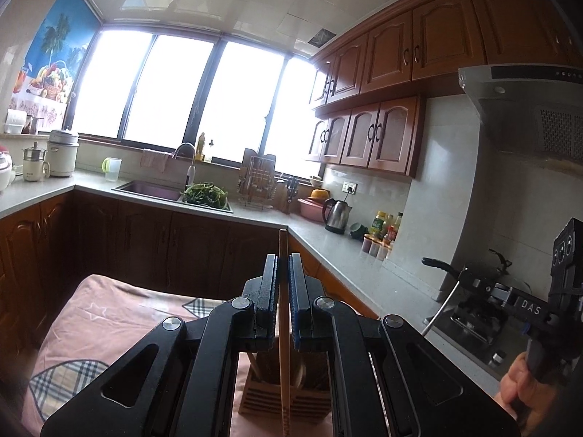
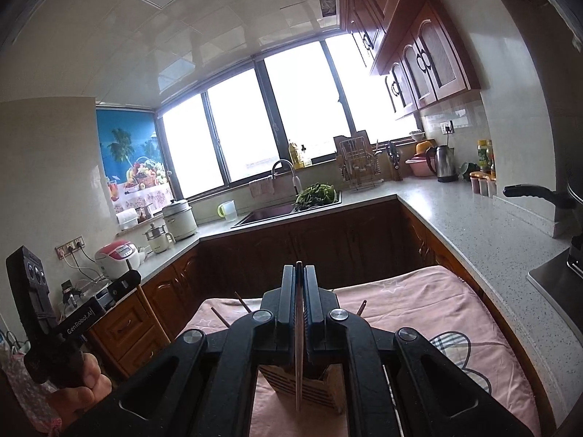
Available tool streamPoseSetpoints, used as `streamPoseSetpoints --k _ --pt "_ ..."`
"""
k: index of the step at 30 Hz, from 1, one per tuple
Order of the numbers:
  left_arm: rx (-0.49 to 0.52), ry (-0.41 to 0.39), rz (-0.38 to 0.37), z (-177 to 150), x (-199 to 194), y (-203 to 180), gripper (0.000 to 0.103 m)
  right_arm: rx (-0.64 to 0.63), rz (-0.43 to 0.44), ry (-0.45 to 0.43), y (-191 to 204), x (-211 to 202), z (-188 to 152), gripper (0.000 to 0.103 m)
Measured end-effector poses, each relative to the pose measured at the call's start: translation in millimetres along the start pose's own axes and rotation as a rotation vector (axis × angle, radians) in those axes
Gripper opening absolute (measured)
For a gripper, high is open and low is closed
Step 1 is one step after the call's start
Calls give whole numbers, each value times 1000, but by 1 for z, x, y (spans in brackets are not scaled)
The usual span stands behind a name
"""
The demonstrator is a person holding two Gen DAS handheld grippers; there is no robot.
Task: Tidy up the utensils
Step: 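Lower the chopstick into the holder and open the right tool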
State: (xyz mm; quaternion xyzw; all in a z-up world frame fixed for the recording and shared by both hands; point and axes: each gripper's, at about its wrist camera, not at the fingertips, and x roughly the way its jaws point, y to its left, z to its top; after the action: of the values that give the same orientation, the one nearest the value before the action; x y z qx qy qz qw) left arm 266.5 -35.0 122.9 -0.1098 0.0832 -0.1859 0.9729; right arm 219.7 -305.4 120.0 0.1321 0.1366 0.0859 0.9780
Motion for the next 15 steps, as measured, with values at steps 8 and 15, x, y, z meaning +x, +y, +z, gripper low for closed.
streamPoseSetpoints --k 8,15 --pt "19 -43 32 8 57 -8 5 25 -43 -39 -18 32 16 4" --pt "47 -67 114 -27 87 -5 5 33 -72 0 -29 63 -8 4"
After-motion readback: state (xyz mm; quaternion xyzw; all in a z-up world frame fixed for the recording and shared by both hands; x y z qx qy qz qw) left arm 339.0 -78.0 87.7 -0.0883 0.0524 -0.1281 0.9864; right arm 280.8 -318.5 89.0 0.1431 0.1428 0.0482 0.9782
